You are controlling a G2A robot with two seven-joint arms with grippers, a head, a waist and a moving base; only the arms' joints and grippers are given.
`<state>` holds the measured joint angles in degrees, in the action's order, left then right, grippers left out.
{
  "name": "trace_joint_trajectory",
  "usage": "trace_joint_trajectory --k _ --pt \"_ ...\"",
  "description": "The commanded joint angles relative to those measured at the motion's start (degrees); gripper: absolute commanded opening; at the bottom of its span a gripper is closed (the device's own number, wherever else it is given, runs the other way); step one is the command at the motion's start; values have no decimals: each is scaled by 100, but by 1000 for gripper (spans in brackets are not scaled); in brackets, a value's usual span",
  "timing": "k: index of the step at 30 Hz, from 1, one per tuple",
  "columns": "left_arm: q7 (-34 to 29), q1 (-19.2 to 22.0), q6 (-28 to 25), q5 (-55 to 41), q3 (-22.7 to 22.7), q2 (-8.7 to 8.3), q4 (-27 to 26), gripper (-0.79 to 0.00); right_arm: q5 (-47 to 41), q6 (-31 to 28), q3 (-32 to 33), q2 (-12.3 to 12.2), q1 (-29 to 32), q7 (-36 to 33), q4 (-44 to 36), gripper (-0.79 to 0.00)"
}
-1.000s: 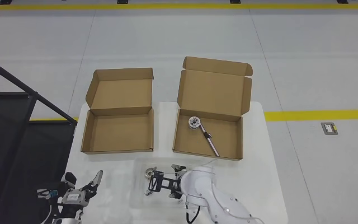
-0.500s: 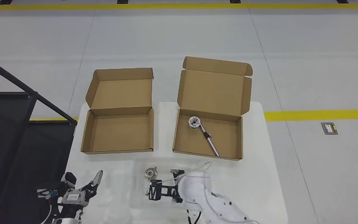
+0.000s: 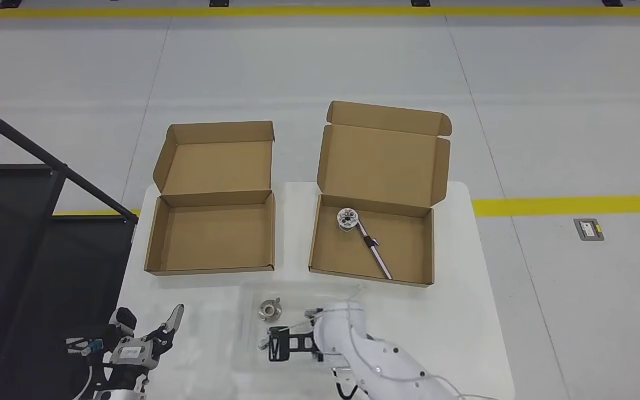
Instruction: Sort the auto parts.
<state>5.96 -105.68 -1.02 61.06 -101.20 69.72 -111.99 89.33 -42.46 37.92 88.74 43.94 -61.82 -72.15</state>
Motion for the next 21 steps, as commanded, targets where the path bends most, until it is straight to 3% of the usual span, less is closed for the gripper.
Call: trace_joint_trajectory --k 1,8,21 --pt "0 0 0 0 0 0 0 0 -68 22 -48 18 -59 -22 61 -123" --pt "0 0 0 0 0 0 0 0 -255 35 -207 28 -203 -35 127 -120" --pt "0 0 0 0 0 0 0 0 -303 -120 -369 -285 -160 119 -143 -111"
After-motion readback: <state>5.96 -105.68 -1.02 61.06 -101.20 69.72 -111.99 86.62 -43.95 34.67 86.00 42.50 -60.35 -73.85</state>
